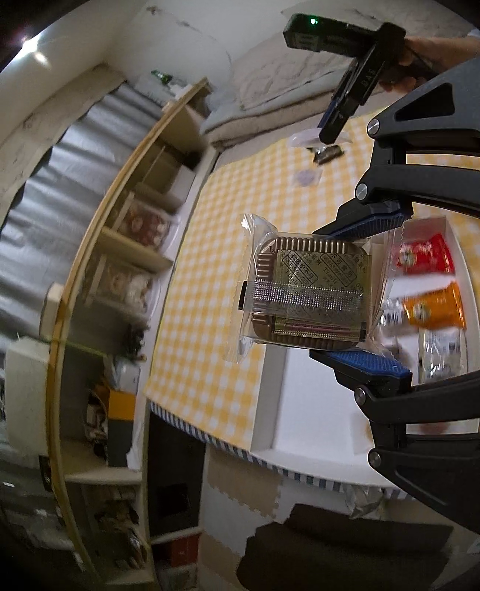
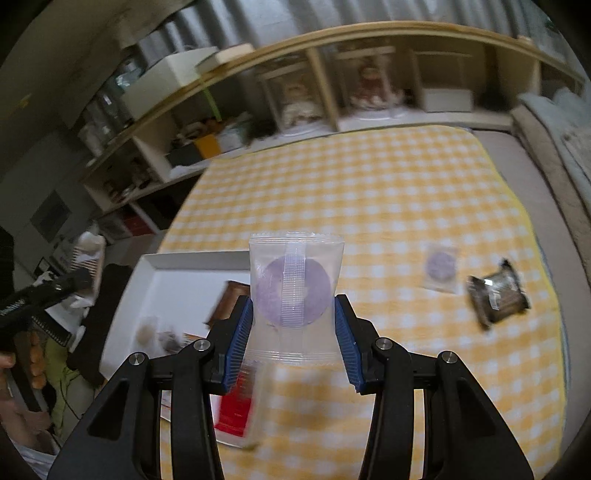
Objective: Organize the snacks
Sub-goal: 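Carry the cake packet and purple-candy packet over the white tray with both tools, then lower both packets into the tray and open both tools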
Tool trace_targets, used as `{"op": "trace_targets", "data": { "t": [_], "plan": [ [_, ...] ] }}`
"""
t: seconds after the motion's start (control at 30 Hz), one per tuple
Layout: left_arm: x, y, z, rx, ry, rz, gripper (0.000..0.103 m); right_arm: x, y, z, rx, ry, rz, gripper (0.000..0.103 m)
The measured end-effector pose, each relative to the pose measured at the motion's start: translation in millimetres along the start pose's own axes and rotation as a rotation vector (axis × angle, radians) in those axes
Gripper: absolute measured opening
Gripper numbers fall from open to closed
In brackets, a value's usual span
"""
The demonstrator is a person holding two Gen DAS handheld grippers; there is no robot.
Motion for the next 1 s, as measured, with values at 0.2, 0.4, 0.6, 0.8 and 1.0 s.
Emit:
{"op": "trace_targets", "data": {
  "t": [0.2,0.4,0.6,0.8,1.0],
  "plan": [
    [-12.5,3.2,29.4,-0.015,0.024,-0.001,0.053,-7.4,-36.4,50.4,-0.039,0.034,0.023,0.046],
    [-12.3,-25.9,63.6,-0.023,0.074,0.057,0.053,-11.9,-79.4,84.3,-0.078,0.021,0.059,0.046],
    [-7.1,-71.2,82.0,-0.064,0.082,0.132,0.053,-9.3,-127.2,94.4,-0.098,-0.042,0.113,0.046],
    [-6.6,-115.1,78.1,-0.082,0.059,0.185,0.053,-2.7,-163.5,90.1,-0.104,-0.12,0.162,0.046],
    [-7.5,-155.1,83.0,-0.148,0.042,0.21,0.053,4.2,-190.3,84.7,-0.106,-0.167,0.194,0.046]
  ]
}}
Point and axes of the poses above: each gripper's, at about its wrist camera, not at the fingertips, and y roughly against the way its jaws point, z to its left, x to its underside, the point moved 9 cm from there along -y, roughly the way its jaws point, and after that the axes turned 12 degrees about -x, right-handed, at the moved point
